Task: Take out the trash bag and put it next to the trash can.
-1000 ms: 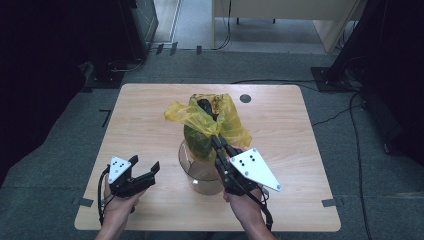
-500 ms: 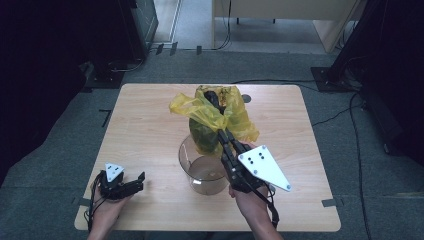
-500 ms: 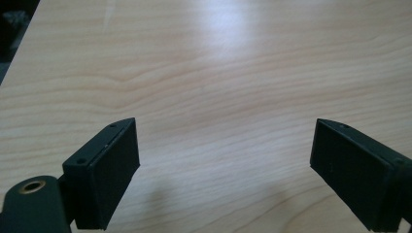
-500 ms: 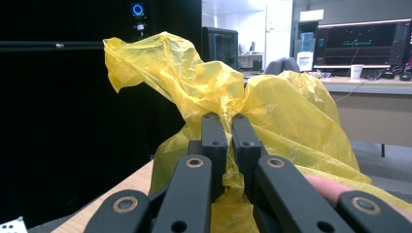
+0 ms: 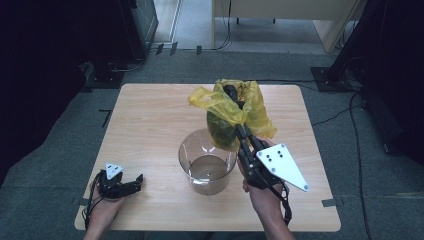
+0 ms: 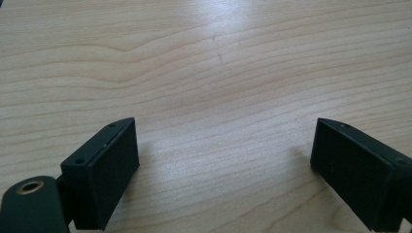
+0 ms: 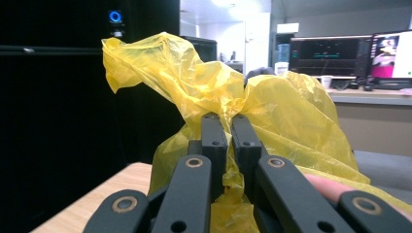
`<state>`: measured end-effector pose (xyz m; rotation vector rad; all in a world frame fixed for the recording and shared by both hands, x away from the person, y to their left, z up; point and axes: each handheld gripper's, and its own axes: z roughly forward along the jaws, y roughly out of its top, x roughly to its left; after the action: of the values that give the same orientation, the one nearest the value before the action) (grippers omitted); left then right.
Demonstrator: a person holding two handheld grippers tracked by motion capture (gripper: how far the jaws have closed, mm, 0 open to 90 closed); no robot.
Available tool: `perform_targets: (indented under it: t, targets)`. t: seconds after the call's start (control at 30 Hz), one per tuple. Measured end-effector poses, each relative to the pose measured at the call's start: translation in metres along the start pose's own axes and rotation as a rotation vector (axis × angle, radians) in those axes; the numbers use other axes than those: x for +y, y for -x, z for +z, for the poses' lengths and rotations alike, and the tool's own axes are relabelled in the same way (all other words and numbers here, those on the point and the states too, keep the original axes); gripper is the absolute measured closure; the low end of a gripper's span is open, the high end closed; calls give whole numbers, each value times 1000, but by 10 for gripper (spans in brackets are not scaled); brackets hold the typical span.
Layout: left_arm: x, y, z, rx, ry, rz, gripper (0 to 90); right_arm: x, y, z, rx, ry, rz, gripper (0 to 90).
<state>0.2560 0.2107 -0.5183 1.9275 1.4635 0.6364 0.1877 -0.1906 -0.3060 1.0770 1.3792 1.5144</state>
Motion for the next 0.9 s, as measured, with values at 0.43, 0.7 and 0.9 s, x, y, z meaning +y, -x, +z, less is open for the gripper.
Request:
perform_targets:
  t: [0.43, 0.7, 0.9]
  targets:
    - [1, 1, 1, -3, 0, 2, 96, -53, 47, 17, -147, -91, -16, 878]
    - [1, 1, 1, -3, 2, -1, 96, -87, 63, 42, -182, -160, -4, 878]
    - [1, 1, 1, -6, 0, 5, 97, -109, 69, 59, -121, -208, 17, 876]
